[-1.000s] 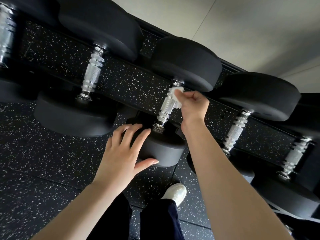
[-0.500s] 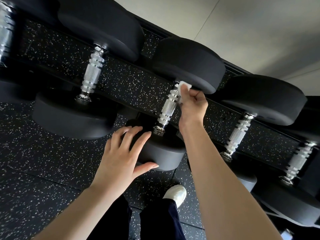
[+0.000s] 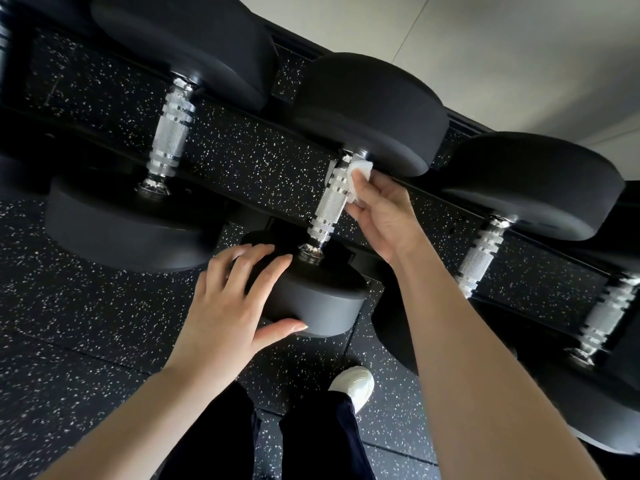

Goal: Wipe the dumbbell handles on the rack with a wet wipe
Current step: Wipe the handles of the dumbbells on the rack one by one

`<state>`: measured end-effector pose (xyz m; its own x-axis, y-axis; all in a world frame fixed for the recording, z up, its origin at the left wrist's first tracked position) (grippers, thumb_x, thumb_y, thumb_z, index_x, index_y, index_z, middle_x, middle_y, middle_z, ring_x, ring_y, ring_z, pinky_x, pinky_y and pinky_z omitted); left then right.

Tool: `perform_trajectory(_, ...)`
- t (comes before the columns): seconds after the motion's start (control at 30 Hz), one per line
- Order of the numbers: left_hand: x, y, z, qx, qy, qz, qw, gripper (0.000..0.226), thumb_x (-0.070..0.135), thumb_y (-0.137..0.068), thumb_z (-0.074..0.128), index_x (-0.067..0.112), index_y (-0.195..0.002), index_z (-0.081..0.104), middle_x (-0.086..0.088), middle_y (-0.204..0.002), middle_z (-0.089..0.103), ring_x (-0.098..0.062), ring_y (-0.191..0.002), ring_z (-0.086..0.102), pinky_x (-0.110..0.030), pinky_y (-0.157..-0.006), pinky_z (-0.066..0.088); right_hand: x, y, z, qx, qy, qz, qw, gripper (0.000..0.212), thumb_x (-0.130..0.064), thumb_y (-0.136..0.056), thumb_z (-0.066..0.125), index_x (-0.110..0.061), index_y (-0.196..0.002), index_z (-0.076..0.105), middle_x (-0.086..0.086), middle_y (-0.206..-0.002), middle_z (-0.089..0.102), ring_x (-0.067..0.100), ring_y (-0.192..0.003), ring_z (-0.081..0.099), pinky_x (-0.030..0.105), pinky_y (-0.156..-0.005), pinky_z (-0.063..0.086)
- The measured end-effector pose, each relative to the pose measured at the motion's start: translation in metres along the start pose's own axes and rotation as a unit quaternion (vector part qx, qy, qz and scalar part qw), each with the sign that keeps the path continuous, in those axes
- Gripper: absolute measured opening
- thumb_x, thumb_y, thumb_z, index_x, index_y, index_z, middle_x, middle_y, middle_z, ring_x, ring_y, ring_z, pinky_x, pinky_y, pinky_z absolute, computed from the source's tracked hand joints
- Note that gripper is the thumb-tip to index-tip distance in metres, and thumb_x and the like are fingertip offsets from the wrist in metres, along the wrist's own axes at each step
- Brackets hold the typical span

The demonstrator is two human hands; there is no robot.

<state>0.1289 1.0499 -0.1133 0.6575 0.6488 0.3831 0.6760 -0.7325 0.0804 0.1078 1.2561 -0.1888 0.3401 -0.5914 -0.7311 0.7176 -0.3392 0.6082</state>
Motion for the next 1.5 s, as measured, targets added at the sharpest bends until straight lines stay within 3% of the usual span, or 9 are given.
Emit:
perform_trajectory(0.1,-0.001,0.001,0.0,-0.003,0.0,-0.003,1.0,0.071,0.065,-0.082,0.043,0.016,-0.134,0.044,-0.012,-0.13,0.052,-0.037,-0.115,0.046,-0.053,-0.092,0.046,0.003,0.0,0.0,-0.018,0.015,0.009,1.0,0.013,-0.006,-0.093,0.052,-0.01,-0.1,0.062,-0.009,-0.076,0.07,0.001,-0.075,0.065,0.029,-0.083,0.05)
perform_trajectory(0.27,0.0,0.0,-0.001,-0.006,-0.003,-0.003,1.0,0.071,0.065,-0.083,0.042,0.015,-0.134,0.044,-0.013,-0.13,0.052,-0.038,-0.115,0.046,-0.054,-0.093,0.045,0.014,0.004,-0.003,-0.034,0.032,0.034,0.998,0.024,-0.005,-0.09,0.055,-0.003,-0.114,0.059,0.01,-0.105,0.064,0.02,-0.105,0.059,0.042,-0.102,0.044)
perform_trajectory(0.43,0.001,0.0,0.0,-0.012,-0.005,-0.002,1.0,0.073,0.065,-0.082,0.043,0.014,-0.134,0.047,-0.012,-0.13,0.051,-0.037,-0.115,0.045,-0.053,-0.092,0.045,0.028,0.014,-0.015,-0.027,0.059,0.071,0.995,0.031,0.002,-0.088,0.055,0.008,-0.118,0.054,0.011,-0.099,0.067,0.019,-0.093,0.065,0.037,-0.095,0.051)
perform_trajectory(0.73,0.0,0.001,0.001,-0.018,-0.005,-0.007,1.0,0.074,0.064,-0.082,0.044,0.012,-0.133,0.051,-0.011,-0.132,0.05,-0.037,-0.117,0.044,-0.052,-0.093,0.044,0.048,0.038,-0.004,-0.081,0.233,0.074,0.966,0.015,0.002,-0.087,0.056,-0.004,-0.098,0.064,-0.003,-0.072,0.071,0.007,-0.069,0.065,0.018,-0.072,0.051)
perform_trajectory(0.83,0.0,0.001,0.0,-0.023,0.001,-0.016,1.0,0.074,0.063,-0.081,0.043,0.012,-0.133,0.053,-0.011,-0.133,0.05,-0.036,-0.117,0.043,-0.053,-0.091,0.045,0.049,0.044,-0.002,-0.07,0.307,0.064,0.947,0.021,0.0,-0.087,0.06,0.002,-0.108,0.061,0.002,-0.081,0.069,0.004,-0.068,0.064,0.016,-0.067,0.047)
perform_trajectory(0.97,0.001,0.001,-0.001,-0.025,0.001,-0.018,1.0,0.074,0.064,-0.08,0.044,0.013,-0.132,0.053,-0.009,-0.133,0.05,-0.035,-0.118,0.044,-0.051,-0.088,0.047,0.039,0.055,-0.002,-0.028,0.448,0.032,0.893,0.017,-0.018,-0.083,0.069,-0.018,-0.094,0.056,0.002,-0.089,0.07,0.015,-0.085,0.067,0.028,-0.075,0.05)
perform_trajectory(1.27,-0.002,0.002,0.002,-0.019,0.01,-0.02,1.0,0.072,0.065,-0.081,0.043,0.018,-0.136,0.047,-0.008,-0.136,0.047,-0.033,-0.121,0.042,-0.053,-0.086,0.049,0.008,0.076,0.023,-0.034,0.589,-0.069,0.804,0.019,-0.02,-0.086,0.066,-0.02,-0.105,0.071,-0.006,-0.104,0.071,0.01,-0.098,0.063,0.015,-0.087,0.044)
perform_trajectory(1.37,-0.002,0.002,0.003,-0.014,0.019,-0.021,1.0,0.073,0.065,-0.08,0.044,0.018,-0.135,0.049,-0.007,-0.135,0.048,-0.032,-0.12,0.043,-0.051,-0.085,0.049,0.007,0.07,0.025,-0.012,0.601,-0.09,0.794,0.014,-0.018,-0.084,0.067,-0.019,-0.097,0.073,-0.002,-0.1,0.072,0.013,-0.094,0.064,0.004,-0.078,0.038)
perform_trajectory(1.5,-0.003,0.004,0.001,0.008,0.028,-0.021,0.999,0.071,0.066,-0.079,0.043,0.021,-0.134,0.045,-0.007,-0.135,0.049,-0.033,-0.121,0.044,-0.049,-0.084,0.048,0.008,0.063,0.037,0.008,0.596,-0.108,0.795,0.009,-0.021,-0.083,0.067,-0.025,-0.088,0.073,0.001,-0.091,0.071,0.02,-0.085,0.064,0.03,-0.076,0.05)
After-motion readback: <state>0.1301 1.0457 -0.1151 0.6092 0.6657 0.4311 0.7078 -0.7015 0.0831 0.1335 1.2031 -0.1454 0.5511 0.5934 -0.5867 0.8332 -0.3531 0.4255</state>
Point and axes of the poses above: each hand's wrist, its own y-axis away from the middle knuckle, its own z-axis out of the palm, x = y × z, the point moved 9 cm from there along -y, towards the middle knuckle
